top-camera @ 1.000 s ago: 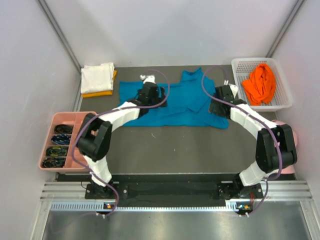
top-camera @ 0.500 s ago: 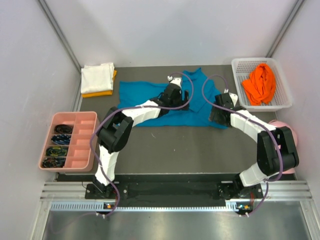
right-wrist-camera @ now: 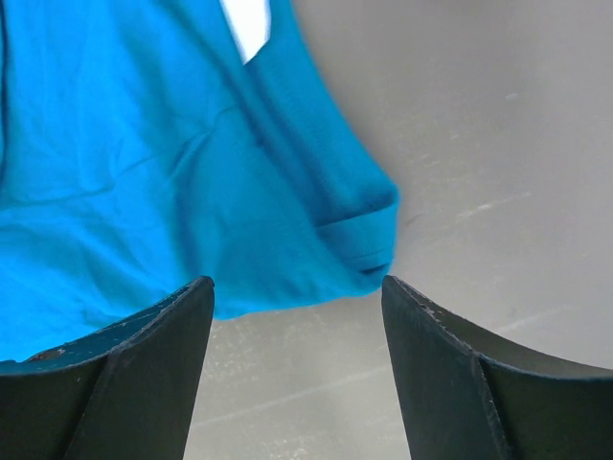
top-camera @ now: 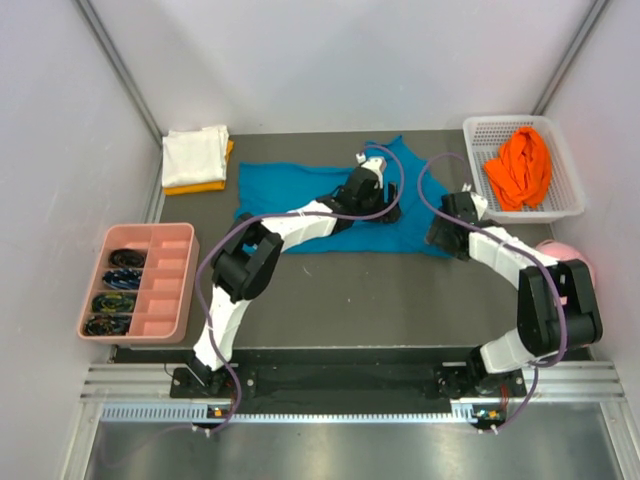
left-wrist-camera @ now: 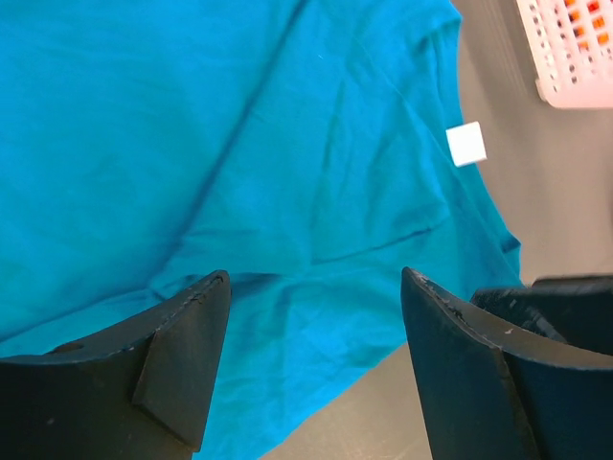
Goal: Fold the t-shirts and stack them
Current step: Fold the flattened tshirt in 1/3 of the way
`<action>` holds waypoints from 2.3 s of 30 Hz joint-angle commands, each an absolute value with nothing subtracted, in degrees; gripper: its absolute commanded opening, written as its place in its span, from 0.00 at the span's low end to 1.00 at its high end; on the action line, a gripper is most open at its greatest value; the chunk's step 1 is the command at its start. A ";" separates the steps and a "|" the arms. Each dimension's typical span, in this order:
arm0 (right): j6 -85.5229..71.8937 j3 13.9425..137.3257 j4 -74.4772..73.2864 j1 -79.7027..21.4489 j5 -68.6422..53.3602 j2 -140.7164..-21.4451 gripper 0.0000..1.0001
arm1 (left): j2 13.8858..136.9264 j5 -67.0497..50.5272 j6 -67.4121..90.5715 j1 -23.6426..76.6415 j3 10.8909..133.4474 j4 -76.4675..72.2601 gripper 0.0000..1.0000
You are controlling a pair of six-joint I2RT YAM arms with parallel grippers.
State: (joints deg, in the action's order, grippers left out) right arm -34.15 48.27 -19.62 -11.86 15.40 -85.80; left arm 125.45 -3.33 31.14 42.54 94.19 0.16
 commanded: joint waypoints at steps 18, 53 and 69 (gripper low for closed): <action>-33.05 47.02 -18.11 -4.48 8.09 -76.73 0.71 | 128.85 -5.18 31.99 44.65 97.91 -0.97 0.68; -31.82 47.02 -18.37 -4.48 7.03 -75.41 0.71 | 134.12 -0.53 31.64 44.82 100.72 -0.26 0.26; -31.64 46.67 -17.84 -4.40 6.59 -75.76 0.72 | 131.49 3.34 30.59 44.56 100.72 -0.35 0.00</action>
